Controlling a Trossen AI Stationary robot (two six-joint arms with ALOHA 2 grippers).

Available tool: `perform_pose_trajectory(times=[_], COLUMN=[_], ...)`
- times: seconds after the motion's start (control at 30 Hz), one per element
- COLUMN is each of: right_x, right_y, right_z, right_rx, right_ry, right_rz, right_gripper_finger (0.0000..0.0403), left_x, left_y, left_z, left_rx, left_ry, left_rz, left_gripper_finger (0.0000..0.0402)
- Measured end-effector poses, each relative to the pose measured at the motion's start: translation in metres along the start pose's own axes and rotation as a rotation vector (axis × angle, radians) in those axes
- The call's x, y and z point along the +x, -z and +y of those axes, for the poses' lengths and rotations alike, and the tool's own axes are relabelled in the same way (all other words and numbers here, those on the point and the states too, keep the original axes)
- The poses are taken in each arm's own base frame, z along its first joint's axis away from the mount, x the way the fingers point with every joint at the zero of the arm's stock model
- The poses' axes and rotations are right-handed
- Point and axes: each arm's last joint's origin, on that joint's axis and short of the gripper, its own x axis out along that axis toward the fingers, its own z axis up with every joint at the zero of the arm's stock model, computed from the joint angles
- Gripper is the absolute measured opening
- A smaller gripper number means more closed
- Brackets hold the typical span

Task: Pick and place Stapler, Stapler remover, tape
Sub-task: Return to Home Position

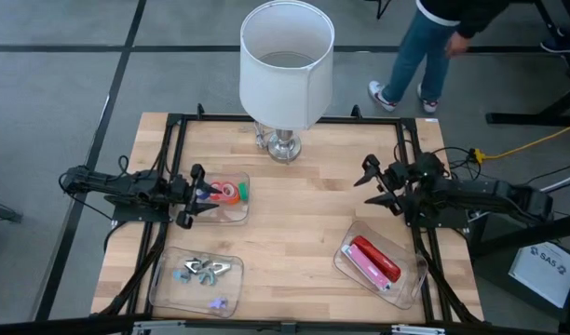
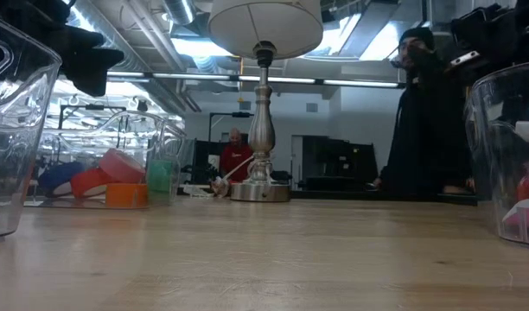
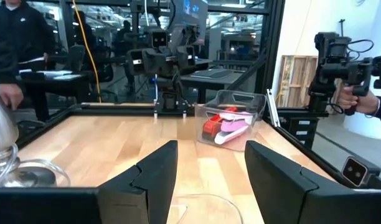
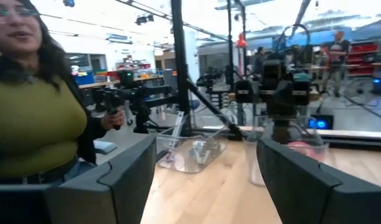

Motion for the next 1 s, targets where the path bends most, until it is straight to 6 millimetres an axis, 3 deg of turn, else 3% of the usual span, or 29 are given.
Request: perform_pose_trajectory(times=[0.4, 1.0], right_x=[-0.006, 0.014], right_y=[0.003, 0.009], right_z=[-0.001, 0.032], right_rx=[0.086, 0.117], right_ry=[0.274, 0.395], right_rz=[-0.007, -0.033], right_gripper_finger=[0.0276, 0.0276], left_x=[0.000, 0.000], left_y=[0.001, 0.001], left_z=[0.000, 0.000], left_rx=[-0.031, -0.023], left_ry=[-0.001, -0.001], left_rz=[0.013, 0.020], left_gripper_finger=[0.0185, 0.0185])
